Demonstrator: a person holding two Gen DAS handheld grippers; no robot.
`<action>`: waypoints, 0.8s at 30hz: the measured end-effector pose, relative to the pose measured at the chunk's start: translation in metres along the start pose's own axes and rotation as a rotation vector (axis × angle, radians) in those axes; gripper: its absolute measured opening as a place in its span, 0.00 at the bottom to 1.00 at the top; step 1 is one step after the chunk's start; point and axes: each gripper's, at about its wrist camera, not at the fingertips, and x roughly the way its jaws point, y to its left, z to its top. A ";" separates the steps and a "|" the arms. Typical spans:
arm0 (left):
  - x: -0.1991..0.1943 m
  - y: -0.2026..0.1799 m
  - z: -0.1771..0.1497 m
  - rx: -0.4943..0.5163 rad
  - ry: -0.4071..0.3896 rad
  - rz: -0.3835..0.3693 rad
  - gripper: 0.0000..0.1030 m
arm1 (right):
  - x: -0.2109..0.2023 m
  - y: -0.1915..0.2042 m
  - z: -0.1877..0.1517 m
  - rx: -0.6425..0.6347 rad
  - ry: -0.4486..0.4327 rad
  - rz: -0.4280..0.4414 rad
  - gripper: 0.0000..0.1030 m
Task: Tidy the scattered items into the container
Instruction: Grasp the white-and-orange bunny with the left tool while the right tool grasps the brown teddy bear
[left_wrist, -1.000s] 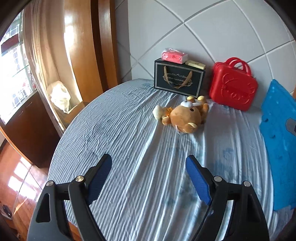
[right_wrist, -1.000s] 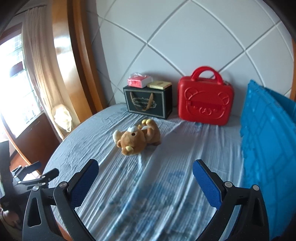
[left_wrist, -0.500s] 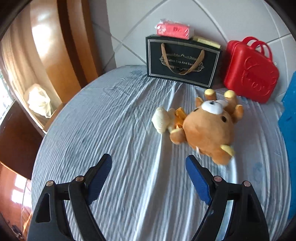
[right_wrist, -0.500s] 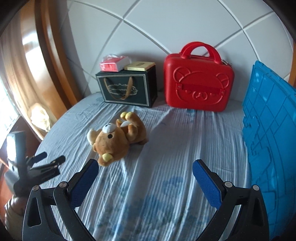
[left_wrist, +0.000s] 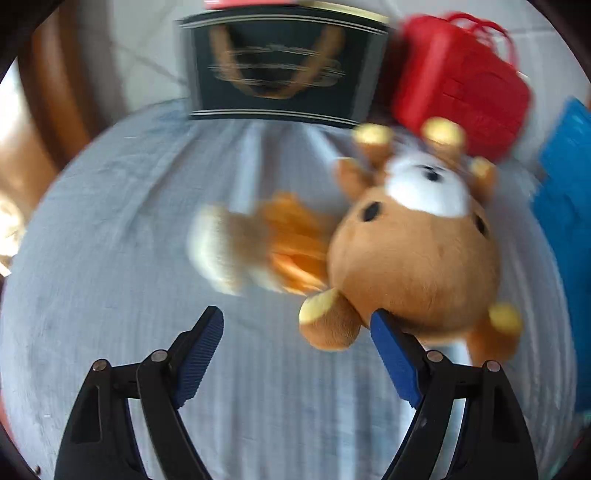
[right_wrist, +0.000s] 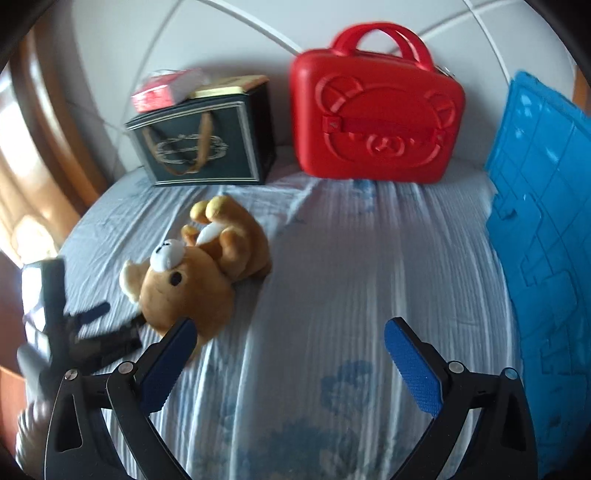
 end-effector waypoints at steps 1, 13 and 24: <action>0.002 -0.015 -0.002 0.036 0.013 -0.037 0.80 | 0.002 -0.003 0.001 0.009 0.004 -0.002 1.00; -0.035 0.039 0.037 -0.058 -0.040 0.071 0.80 | 0.018 0.011 0.049 -0.061 0.054 0.051 1.00; 0.038 0.065 0.071 -0.085 0.135 0.117 0.80 | 0.117 0.042 0.084 -0.073 0.266 0.076 1.00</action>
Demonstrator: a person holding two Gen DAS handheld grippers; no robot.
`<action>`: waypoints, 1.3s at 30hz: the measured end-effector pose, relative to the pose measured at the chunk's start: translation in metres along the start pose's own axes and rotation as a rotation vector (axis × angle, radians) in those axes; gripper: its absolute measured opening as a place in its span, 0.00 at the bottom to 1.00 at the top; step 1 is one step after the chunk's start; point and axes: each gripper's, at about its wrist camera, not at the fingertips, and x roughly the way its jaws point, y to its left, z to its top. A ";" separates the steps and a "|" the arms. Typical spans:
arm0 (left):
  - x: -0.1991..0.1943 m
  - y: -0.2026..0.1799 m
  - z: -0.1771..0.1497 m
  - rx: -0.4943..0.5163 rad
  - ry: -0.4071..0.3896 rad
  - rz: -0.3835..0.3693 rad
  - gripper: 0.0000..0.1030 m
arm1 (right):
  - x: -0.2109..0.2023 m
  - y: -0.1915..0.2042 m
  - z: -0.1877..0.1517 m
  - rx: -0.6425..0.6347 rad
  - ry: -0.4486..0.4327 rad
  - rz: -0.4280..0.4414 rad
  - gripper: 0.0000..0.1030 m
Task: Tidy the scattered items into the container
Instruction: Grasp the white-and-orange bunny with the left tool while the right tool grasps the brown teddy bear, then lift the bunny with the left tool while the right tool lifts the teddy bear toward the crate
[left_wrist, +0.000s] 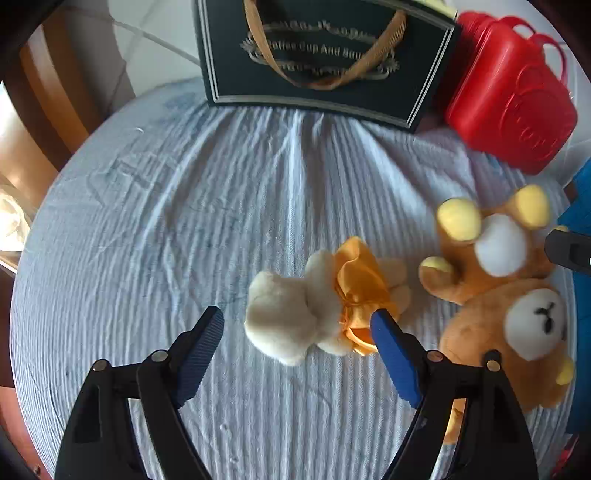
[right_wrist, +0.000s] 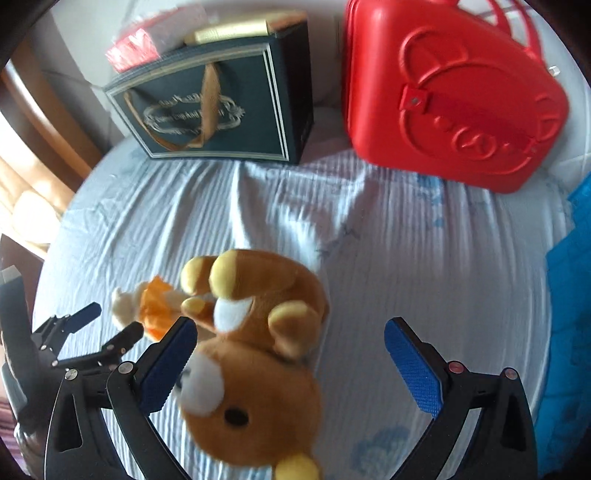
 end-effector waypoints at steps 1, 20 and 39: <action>0.007 0.000 -0.002 -0.005 0.014 0.000 0.80 | 0.008 -0.001 0.002 0.006 0.021 0.007 1.00; 0.010 -0.022 -0.005 -0.004 -0.027 -0.099 0.61 | 0.068 0.004 0.001 0.014 0.115 0.099 0.84; -0.028 -0.033 -0.003 0.002 -0.217 0.002 0.41 | 0.020 0.008 -0.018 0.042 -0.096 0.125 0.76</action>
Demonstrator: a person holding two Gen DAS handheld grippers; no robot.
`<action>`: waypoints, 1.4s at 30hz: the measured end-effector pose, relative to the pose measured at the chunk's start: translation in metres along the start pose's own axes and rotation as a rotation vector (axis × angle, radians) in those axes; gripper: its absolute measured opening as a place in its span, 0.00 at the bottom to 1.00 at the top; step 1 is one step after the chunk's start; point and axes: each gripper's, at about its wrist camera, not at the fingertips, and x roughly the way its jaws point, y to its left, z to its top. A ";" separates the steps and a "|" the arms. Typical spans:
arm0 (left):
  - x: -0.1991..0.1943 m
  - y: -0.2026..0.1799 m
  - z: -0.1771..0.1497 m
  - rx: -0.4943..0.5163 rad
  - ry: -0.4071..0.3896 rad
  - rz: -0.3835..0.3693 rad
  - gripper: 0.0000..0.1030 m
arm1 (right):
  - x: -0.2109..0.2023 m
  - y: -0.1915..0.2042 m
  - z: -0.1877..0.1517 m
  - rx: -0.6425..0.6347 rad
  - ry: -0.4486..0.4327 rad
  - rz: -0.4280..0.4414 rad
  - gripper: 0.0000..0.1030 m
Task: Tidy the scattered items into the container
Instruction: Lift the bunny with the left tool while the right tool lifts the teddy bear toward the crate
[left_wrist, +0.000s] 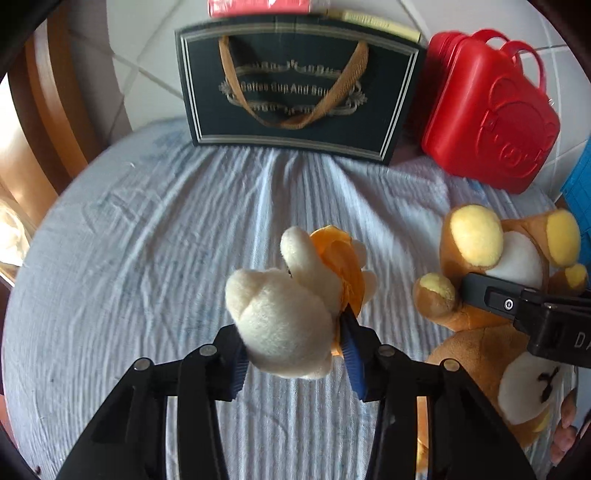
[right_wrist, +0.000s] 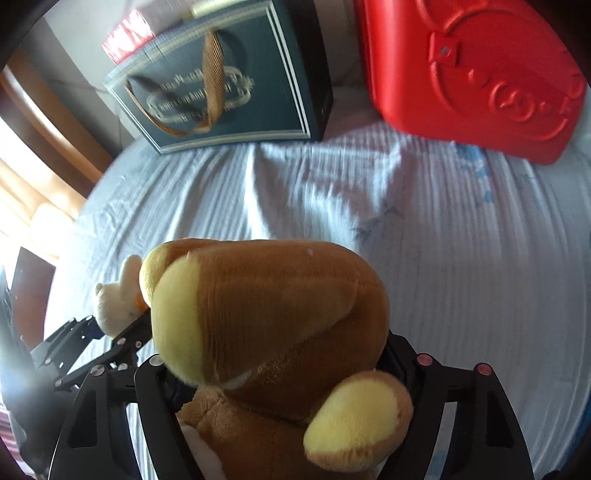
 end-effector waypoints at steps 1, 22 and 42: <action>-0.007 -0.001 0.002 0.001 -0.015 0.003 0.41 | -0.008 0.000 -0.001 -0.001 -0.022 0.006 0.76; -0.207 -0.050 -0.012 0.038 -0.281 0.104 0.41 | -0.195 0.023 -0.017 -0.086 -0.407 0.009 0.75; -0.309 -0.128 -0.099 0.061 -0.349 0.037 0.41 | -0.343 0.006 -0.130 -0.142 -0.593 -0.063 0.75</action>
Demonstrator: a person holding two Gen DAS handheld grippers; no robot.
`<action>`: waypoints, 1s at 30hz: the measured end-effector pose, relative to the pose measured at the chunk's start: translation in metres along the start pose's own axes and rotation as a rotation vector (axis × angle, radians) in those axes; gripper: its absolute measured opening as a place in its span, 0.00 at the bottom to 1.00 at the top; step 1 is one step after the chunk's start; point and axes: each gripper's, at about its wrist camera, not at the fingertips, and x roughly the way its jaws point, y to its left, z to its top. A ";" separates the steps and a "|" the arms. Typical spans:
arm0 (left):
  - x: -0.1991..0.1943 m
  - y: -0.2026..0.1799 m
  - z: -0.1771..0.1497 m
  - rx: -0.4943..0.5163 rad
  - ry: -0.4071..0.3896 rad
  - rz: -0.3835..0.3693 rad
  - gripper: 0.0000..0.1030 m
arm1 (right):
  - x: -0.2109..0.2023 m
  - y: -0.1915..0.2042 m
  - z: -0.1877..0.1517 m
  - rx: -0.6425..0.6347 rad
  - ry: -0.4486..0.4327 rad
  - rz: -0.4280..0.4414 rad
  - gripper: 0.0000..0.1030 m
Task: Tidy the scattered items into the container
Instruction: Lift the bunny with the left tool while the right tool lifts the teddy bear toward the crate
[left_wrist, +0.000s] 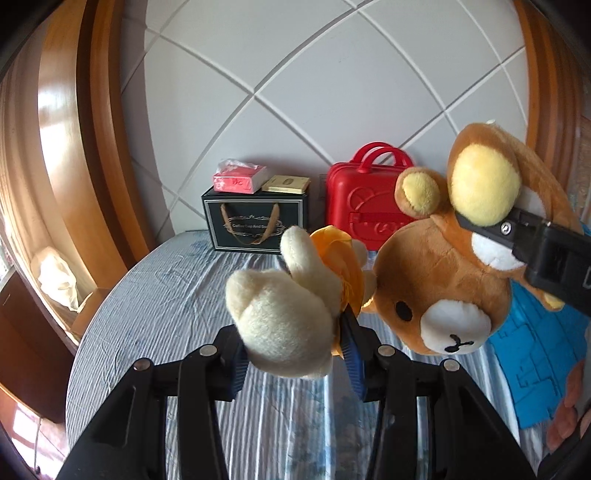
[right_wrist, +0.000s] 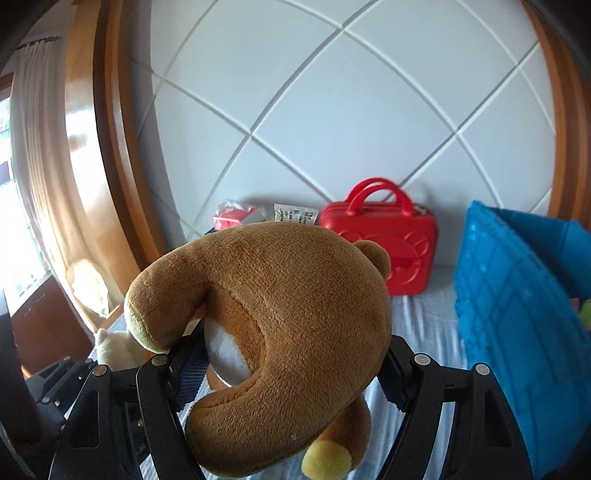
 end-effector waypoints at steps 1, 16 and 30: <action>-0.006 -0.001 -0.003 0.002 -0.001 -0.011 0.41 | -0.009 0.001 0.000 -0.001 -0.008 -0.011 0.75; -0.092 -0.044 -0.016 0.070 -0.059 -0.135 0.41 | -0.131 -0.007 -0.009 0.038 -0.077 -0.130 0.75; -0.153 -0.281 0.001 0.126 -0.223 -0.274 0.41 | -0.250 -0.190 0.016 0.043 -0.260 -0.260 0.75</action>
